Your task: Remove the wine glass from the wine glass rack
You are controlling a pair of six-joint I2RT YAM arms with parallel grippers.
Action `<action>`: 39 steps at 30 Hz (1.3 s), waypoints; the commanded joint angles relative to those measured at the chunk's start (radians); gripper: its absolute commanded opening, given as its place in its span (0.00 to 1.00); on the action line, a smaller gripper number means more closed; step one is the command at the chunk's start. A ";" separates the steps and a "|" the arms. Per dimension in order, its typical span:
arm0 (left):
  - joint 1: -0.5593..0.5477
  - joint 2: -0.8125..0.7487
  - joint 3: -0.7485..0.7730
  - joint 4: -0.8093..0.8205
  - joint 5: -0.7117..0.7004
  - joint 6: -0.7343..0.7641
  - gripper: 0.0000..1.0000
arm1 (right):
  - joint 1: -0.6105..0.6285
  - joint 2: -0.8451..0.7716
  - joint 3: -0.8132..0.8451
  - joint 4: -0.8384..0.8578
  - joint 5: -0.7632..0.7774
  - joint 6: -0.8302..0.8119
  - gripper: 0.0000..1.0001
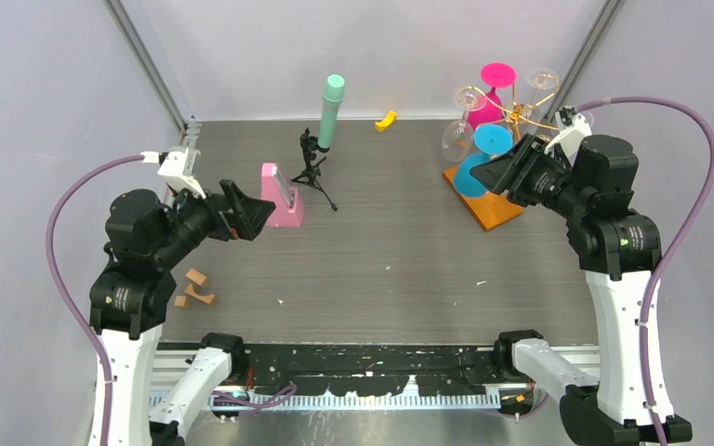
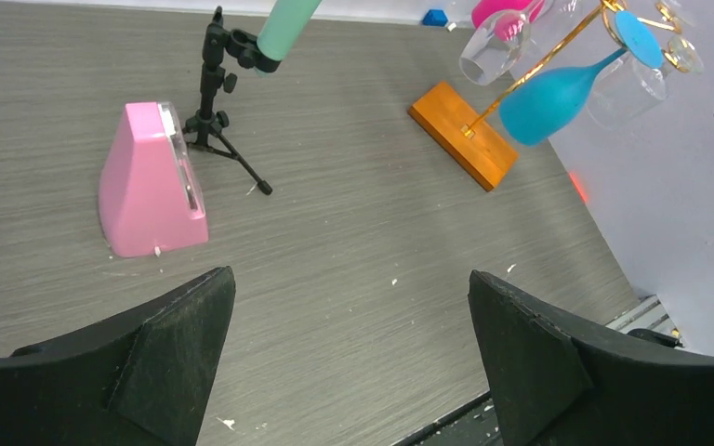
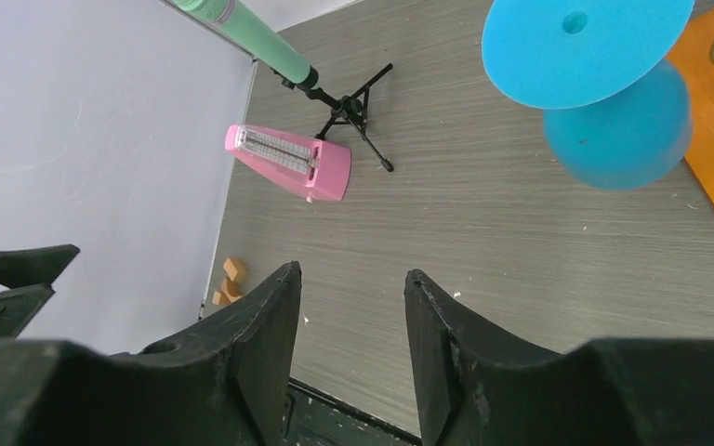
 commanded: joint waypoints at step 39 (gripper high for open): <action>0.000 -0.052 -0.288 0.213 0.224 -0.023 1.00 | -0.006 0.018 -0.301 0.434 0.544 0.620 0.47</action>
